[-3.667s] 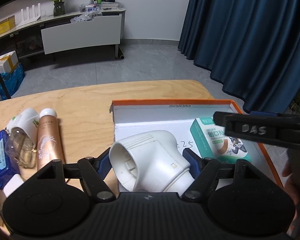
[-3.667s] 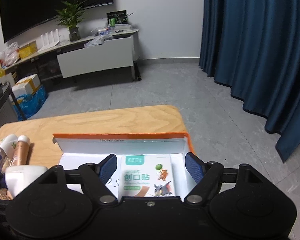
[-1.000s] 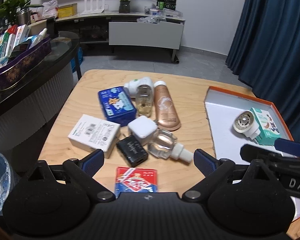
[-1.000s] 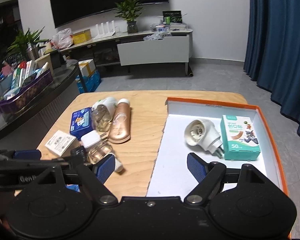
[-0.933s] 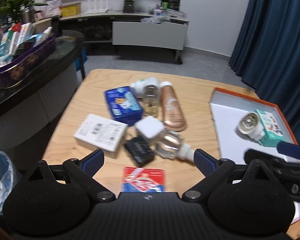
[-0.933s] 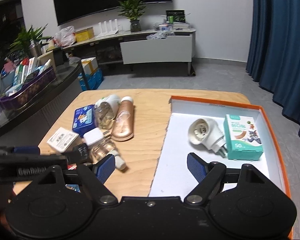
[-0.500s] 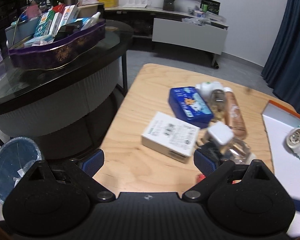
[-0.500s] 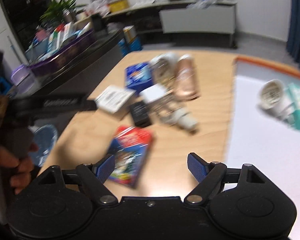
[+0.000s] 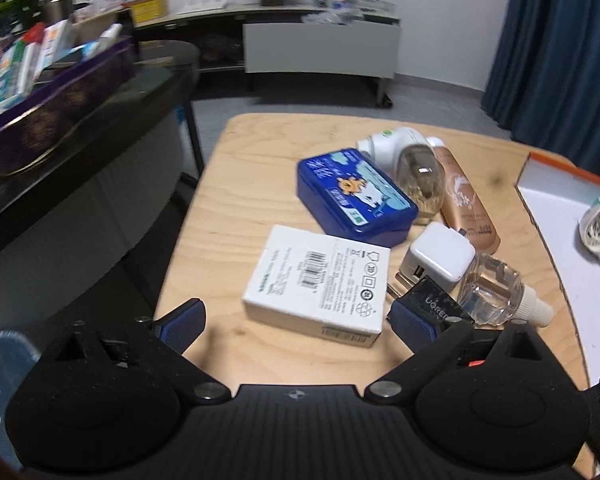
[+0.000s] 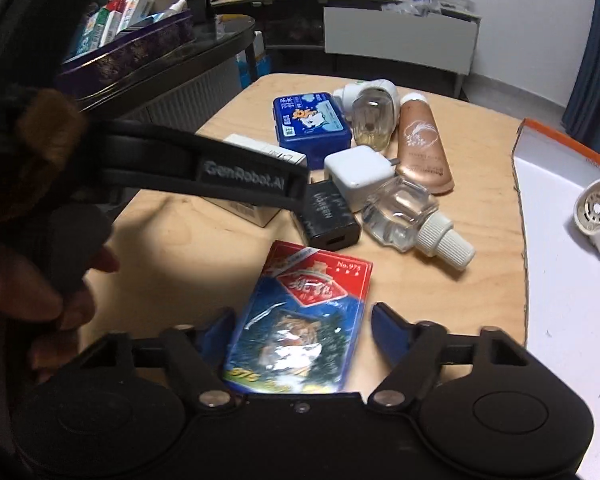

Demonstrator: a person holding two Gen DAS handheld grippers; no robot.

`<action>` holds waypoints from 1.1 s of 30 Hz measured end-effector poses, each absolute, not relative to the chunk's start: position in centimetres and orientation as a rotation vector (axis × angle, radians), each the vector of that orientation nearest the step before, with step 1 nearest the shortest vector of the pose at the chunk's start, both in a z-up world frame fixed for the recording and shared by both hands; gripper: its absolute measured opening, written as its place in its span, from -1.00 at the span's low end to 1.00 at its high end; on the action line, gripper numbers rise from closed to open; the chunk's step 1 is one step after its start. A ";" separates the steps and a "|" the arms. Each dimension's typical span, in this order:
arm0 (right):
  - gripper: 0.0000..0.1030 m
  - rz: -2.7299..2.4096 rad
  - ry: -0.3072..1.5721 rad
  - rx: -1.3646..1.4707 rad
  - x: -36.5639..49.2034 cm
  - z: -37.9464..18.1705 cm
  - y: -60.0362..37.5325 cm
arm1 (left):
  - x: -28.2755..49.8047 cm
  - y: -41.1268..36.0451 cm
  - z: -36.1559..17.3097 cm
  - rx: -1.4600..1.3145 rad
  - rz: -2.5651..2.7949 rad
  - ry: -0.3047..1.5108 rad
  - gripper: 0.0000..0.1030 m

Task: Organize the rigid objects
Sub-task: 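Grasp the white charger box with the left tool while the right tool grasps the red tiger pack, then carry the charger box and tiger pack over the open white box with both tools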

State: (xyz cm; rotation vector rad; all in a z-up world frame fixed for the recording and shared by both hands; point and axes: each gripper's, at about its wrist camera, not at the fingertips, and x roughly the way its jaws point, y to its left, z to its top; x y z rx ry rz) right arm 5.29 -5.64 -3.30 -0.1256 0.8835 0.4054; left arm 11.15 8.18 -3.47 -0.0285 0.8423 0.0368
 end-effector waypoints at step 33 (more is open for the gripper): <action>0.42 0.297 0.718 -0.040 4.2 1.3 -16.8 | 5.0 4.4 0.0 -0.098 -0.013 0.688 0.53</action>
